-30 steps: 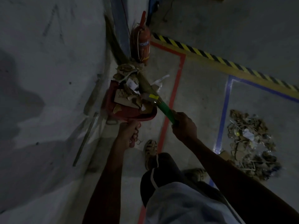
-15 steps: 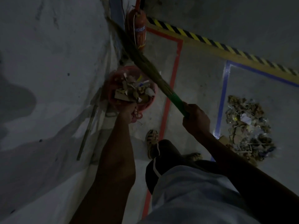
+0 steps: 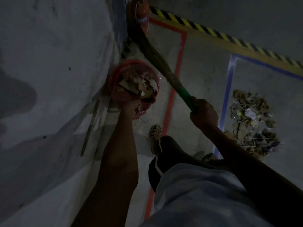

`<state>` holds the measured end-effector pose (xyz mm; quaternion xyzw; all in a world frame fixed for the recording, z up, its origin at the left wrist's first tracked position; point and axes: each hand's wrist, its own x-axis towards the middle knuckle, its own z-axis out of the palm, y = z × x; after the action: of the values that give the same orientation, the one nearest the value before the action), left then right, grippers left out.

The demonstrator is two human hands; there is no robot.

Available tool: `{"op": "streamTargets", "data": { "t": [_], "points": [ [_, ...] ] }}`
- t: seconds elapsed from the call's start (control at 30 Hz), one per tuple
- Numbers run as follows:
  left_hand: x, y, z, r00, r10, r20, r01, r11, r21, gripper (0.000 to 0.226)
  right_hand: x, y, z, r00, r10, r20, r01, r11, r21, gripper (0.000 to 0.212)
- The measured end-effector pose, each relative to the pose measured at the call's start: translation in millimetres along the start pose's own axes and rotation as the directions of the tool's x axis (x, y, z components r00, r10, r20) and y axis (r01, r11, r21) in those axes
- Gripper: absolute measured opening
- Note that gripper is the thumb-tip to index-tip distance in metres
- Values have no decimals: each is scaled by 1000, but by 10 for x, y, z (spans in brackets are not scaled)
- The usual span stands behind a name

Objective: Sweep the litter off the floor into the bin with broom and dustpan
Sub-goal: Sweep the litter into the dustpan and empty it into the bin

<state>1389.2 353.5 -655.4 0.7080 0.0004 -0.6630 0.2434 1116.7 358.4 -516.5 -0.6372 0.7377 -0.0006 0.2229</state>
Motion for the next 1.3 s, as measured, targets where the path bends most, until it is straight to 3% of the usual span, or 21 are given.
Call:
{"op": "streamTargets", "data": {
  "t": [0.23, 0.37, 0.53, 0.8, 1.07, 1.2, 1.3],
  "points": [
    [-4, -203, 38, 999, -44, 6, 44, 996, -84, 37, -78, 208, -14, 1000, -30, 0, 30, 1000, -5, 48],
    [-140, -282, 76, 997, -76, 7, 76, 994, -75, 38, -79, 319, -12, 999, 45, 20, -45, 999, 7, 48],
    [-285, -536, 115, 991, -130, -15, 126, 979, -159, 39, -109, 405, -75, 999, 33, 38, -33, 999, 9, 46],
    [-458, -429, 294, 994, -89, -56, 75, 973, -216, 36, -258, 762, -348, 1000, 4, 24, -5, 997, 76, 49],
    [-659, -528, 612, 997, -62, -35, 56, 989, -134, 38, -279, 1317, -524, 998, 50, 23, -52, 996, 71, 61],
    [-875, -675, 929, 999, 25, -36, -29, 993, -113, 31, -246, 1655, -606, 999, 18, -31, -15, 994, 108, 59],
    [-1096, -809, 1264, 989, 144, -25, -146, 983, -109, 28, -220, 1984, -692, 996, 77, -36, -71, 987, 143, 54]
  ]
}}
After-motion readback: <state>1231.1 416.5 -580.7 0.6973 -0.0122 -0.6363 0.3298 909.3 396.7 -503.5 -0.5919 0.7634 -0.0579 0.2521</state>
